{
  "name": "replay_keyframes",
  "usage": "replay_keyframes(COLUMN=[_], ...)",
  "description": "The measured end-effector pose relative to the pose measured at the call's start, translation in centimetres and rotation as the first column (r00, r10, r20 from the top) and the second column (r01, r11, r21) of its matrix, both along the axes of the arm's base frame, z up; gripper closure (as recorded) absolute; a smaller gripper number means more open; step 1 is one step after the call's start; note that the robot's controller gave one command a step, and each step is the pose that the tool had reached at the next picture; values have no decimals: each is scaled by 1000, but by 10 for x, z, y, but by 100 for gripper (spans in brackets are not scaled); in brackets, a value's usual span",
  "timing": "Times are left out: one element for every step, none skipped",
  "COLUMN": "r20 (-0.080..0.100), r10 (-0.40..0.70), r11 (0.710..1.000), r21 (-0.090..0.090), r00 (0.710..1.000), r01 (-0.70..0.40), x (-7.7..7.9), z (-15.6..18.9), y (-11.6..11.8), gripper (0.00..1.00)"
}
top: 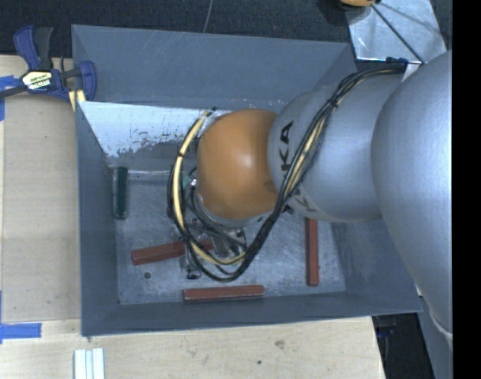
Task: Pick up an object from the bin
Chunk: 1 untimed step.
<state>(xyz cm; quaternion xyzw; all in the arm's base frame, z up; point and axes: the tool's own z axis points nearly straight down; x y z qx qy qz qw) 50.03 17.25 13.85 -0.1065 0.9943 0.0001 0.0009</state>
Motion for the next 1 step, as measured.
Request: replay_keyframes(r20=[0], r10=[-4], r11=[1000], r21=[0], r00=[1000], r01=[4], x=[28], z=[113], y=[-3], gripper=[100])
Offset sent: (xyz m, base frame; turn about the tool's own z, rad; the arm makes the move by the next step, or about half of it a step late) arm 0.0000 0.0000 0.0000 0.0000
